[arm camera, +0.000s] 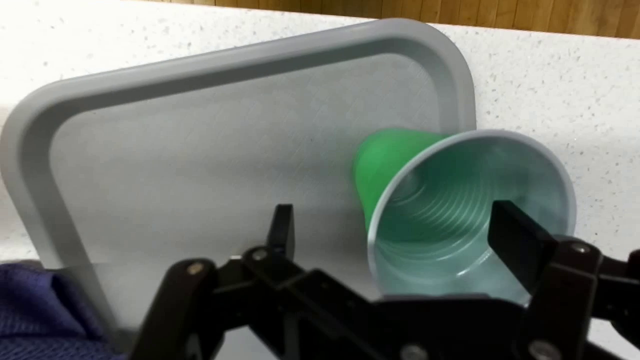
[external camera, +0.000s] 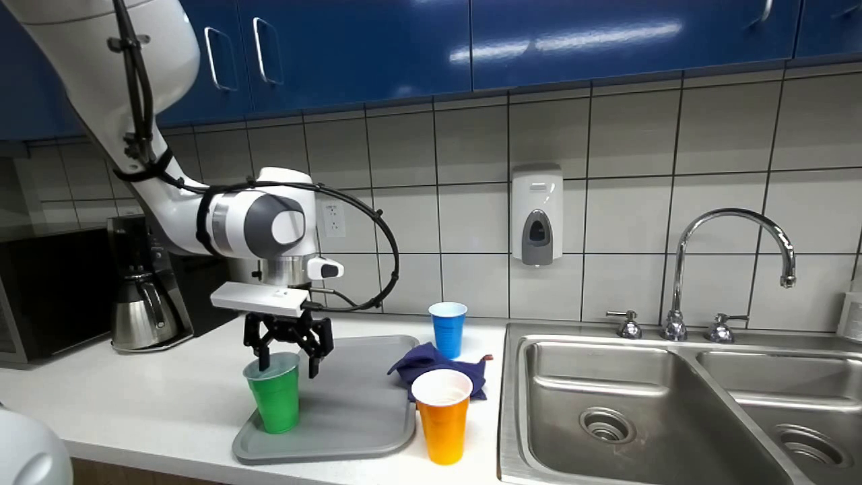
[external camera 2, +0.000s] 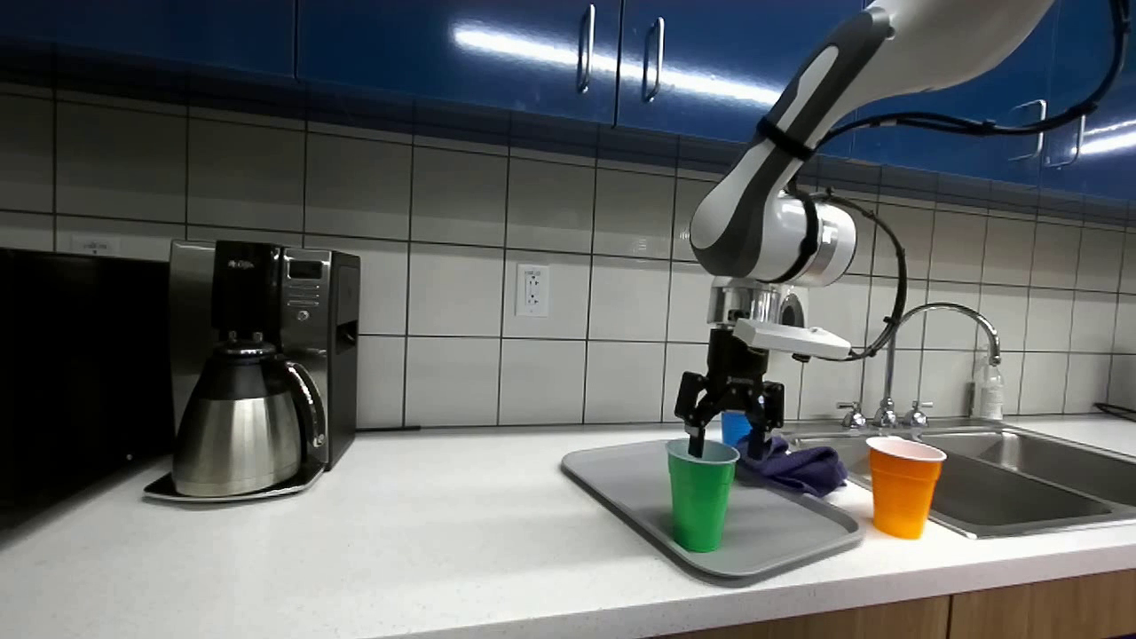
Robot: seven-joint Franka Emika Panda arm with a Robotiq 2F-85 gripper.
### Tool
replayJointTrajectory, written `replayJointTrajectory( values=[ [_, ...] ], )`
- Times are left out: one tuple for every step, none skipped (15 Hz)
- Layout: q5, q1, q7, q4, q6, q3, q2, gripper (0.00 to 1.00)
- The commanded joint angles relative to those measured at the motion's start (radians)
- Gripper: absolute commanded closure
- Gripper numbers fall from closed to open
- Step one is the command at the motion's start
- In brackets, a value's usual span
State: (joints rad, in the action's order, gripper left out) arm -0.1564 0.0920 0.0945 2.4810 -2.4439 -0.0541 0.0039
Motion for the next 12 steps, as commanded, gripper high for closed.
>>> replayJointTrajectory(
  values=[
    [0.014,-0.007,0.031,0.034,0.059,-0.005,-0.11,0.0],
    [0.018,-0.006,0.03,0.034,0.067,-0.005,-0.125,0.0],
    [0.018,-0.005,0.031,0.033,0.076,-0.004,-0.14,0.0],
    [0.024,-0.005,0.027,0.032,0.083,-0.003,-0.154,0.0],
    [0.034,-0.005,0.02,0.028,0.093,-0.003,-0.166,0.0],
    [0.048,-0.007,0.013,0.023,0.103,-0.002,-0.177,0.0],
    [0.06,-0.008,0.01,0.018,0.112,-0.001,-0.188,0.0],
    [0.08,-0.012,0.005,0.015,0.119,0.0,-0.198,0.0],
    [0.099,-0.016,0.004,0.012,0.129,0.003,-0.207,0.0],
    [0.116,-0.02,0.004,0.011,0.135,0.007,-0.216,0.0],
    [0.133,-0.024,0.007,0.008,0.147,0.012,-0.224,0.0],
    [0.154,-0.03,0.009,0.004,0.158,0.019,-0.234,0.0]
  ],
)
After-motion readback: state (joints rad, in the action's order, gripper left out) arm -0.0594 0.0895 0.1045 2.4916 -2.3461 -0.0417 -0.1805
